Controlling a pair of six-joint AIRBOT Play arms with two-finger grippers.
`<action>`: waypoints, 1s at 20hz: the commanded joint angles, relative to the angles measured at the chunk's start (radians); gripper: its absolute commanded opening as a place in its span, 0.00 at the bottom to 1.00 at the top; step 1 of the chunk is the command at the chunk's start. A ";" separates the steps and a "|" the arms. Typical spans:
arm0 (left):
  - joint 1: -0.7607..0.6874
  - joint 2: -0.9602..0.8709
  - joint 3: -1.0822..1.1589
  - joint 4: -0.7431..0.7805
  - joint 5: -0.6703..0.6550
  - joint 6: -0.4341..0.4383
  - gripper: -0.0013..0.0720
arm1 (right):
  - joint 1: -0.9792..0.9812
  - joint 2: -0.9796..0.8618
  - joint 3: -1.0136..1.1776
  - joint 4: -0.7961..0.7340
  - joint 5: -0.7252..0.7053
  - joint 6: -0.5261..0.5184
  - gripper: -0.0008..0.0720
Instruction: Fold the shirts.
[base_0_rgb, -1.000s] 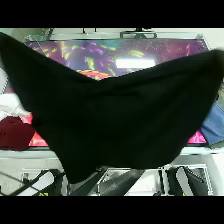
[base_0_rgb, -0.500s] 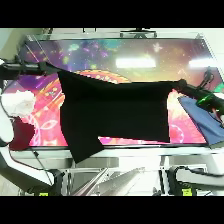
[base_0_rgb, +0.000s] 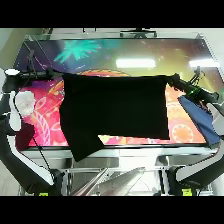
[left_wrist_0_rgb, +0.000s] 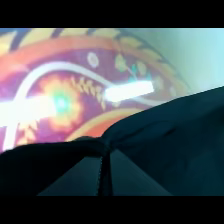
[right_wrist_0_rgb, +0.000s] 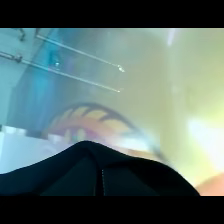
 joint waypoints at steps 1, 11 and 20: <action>0.006 -0.010 0.061 -0.013 -0.112 -0.008 0.06 | -0.004 -0.027 0.045 -0.021 0.080 0.018 0.03; 0.011 0.069 -0.171 0.153 -0.236 -0.082 0.04 | -0.064 -0.027 0.045 -0.284 0.226 0.168 0.03; 0.013 0.144 -0.410 0.282 -0.101 -0.090 0.04 | -0.082 -0.028 0.044 -0.426 0.199 0.208 0.03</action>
